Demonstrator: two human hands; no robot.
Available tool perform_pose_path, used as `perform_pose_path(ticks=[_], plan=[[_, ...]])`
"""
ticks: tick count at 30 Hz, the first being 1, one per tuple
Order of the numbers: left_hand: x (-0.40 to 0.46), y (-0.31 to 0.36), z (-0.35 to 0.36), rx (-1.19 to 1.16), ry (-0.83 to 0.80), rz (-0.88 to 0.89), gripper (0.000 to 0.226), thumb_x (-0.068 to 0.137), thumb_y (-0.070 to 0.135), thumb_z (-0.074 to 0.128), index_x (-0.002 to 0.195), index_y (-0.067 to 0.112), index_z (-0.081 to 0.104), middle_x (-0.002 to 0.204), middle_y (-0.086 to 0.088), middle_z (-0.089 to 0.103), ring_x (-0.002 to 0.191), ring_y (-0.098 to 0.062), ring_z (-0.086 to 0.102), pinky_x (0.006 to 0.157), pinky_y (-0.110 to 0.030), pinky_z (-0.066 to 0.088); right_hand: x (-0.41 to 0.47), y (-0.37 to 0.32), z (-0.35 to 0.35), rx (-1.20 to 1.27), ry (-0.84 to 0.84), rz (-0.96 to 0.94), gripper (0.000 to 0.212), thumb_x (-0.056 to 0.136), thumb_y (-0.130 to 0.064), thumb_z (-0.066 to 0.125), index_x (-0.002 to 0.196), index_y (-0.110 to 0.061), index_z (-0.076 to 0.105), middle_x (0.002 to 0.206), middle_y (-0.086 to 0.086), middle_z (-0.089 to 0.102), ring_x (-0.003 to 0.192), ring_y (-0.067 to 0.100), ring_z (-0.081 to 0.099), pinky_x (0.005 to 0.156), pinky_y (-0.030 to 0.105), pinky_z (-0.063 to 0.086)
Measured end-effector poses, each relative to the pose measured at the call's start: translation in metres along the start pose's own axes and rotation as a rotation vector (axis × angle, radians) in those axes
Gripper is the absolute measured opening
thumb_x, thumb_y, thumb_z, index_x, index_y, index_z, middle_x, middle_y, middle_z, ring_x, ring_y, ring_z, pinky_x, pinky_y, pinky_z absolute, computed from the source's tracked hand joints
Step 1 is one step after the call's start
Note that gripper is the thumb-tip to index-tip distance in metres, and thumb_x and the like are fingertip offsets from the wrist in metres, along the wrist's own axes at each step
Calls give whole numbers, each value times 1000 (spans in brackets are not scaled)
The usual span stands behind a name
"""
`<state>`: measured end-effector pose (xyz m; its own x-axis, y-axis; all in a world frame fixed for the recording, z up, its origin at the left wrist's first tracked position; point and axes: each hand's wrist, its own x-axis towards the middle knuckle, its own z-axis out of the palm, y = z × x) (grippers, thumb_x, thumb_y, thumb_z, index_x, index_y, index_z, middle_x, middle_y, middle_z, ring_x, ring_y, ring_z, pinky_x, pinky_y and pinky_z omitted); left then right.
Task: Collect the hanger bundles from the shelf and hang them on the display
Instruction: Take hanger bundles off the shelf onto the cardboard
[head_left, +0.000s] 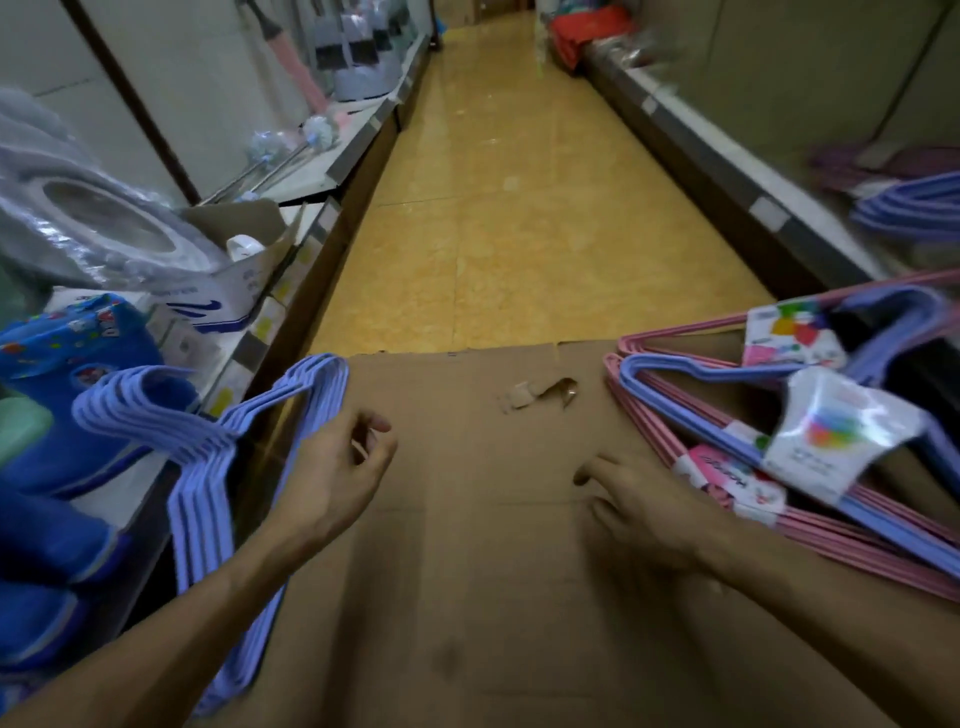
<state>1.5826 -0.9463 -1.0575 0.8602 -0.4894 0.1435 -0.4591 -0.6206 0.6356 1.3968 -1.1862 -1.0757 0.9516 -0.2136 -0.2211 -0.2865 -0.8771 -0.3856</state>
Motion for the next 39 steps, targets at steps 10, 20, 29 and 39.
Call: perform_pose_path(ticks=[10,20,29,39], plan=[[-8,124,71,-307,-232,110,4,95,31,61,95,30,64,84,2,63,72,-15,63,62,-25,48,-69,86,-31,25,255,176,31,97,-27,53,126,-17,58,125,5,59,117,23,54,99,38,43],[1,212,134,-494,-363,215,3,95,22,63,92,22,65,74,4,58,63,-9,58,55,-19,44,-107,203,-66,147,466,704,52,96,-37,59,138,-8,45,131,18,56,113,34,58,82,39,48],[-1,230,176,-467,-475,215,7,98,26,58,93,25,63,76,8,59,56,2,57,54,-17,47,-100,243,-45,232,265,874,38,90,-28,61,122,-15,47,106,13,62,93,33,62,83,44,54],[2,205,180,-409,-503,227,7,97,27,60,90,28,63,71,11,61,63,-13,61,55,-23,48,-82,237,-34,88,383,986,42,90,-52,48,97,-13,61,98,13,65,91,38,63,76,38,45]])
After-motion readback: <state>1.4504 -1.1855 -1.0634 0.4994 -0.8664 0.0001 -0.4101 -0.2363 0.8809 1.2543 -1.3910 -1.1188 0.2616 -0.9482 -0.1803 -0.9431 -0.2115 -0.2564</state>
